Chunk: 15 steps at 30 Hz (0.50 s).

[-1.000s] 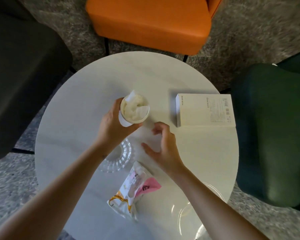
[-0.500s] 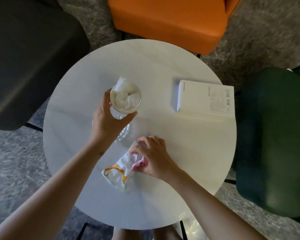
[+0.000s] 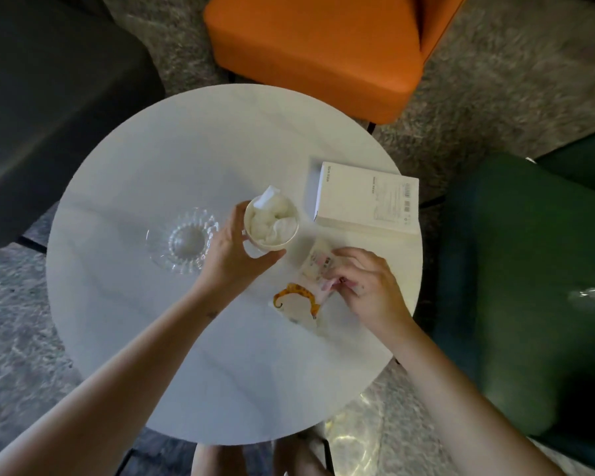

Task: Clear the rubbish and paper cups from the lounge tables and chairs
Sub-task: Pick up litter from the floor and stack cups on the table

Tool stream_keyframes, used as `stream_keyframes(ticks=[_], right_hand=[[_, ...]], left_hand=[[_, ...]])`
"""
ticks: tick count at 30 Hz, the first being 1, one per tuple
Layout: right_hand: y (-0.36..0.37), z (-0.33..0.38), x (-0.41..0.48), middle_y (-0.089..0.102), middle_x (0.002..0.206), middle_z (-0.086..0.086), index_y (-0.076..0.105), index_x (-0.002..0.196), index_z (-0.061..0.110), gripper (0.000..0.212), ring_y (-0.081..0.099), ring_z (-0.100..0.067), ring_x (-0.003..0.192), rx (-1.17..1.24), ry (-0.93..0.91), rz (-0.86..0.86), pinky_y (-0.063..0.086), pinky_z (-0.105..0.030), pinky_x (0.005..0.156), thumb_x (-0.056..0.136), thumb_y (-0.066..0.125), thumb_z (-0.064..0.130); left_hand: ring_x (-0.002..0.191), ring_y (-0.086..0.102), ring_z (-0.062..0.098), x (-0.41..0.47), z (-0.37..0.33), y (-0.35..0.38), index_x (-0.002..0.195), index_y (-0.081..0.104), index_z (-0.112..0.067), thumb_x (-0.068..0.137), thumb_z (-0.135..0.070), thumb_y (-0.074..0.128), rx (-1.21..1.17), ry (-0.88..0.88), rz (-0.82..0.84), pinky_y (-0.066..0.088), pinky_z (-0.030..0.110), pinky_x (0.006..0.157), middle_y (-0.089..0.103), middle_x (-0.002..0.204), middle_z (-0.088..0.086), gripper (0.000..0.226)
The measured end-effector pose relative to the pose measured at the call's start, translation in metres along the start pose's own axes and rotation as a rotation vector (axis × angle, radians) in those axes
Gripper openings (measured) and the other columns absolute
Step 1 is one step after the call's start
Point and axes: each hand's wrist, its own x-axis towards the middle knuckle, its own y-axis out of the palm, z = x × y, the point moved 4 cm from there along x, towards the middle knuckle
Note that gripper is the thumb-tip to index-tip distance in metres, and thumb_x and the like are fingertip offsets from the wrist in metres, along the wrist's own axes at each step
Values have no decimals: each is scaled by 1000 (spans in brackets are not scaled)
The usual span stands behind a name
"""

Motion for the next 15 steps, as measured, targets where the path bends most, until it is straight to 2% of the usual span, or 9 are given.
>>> stream_keyframes(ticks=[1,3,6,10,12,15], right_hand=[[-7,-3,1,66,100,-16,72,75,6,18,62,-26,90,-12,4,-13,47,-32,81,64,71,-8],[-15,-7,1,67,100,-16,71,75,6,23,64,-31,88,-46,13,-30,48,-35,81,63,70,-13],[-14,-10,-1,67,101,-14,70,70,6,22,63,-30,91,-63,61,-29,41,-22,85,63,71,-15],[-9,-13,-7,66,103,-11,65,63,6,19,61,-24,92,-36,121,-75,37,-16,82,63,73,-12],[-7,-11,-10,66,104,-10,64,63,6,20,62,-23,94,-16,136,-113,39,-19,83,63,73,-12],[-5,-10,-11,65,105,-9,64,63,6,19,63,-25,95,-6,137,-153,45,-27,83,64,73,-11]], left_hand=[[96,59,17,-1,1,5,122,44,-15,66,-18,80,3,-10,29,50,31,81,57,103,-9,67],[100,58,21,-3,4,13,124,40,-15,68,-18,79,11,-26,60,47,31,80,55,108,-6,68],[105,55,23,-4,8,16,130,34,-19,66,-20,80,29,-40,84,42,28,80,53,116,-3,79],[124,40,20,-7,4,13,142,18,-20,57,-23,86,48,8,85,36,33,99,37,140,2,109],[122,42,18,-7,-1,14,141,20,-19,56,-22,86,47,15,64,36,29,95,41,137,4,108],[100,54,20,-3,-9,16,133,34,-18,59,-20,84,59,-13,7,43,28,77,54,118,3,90]])
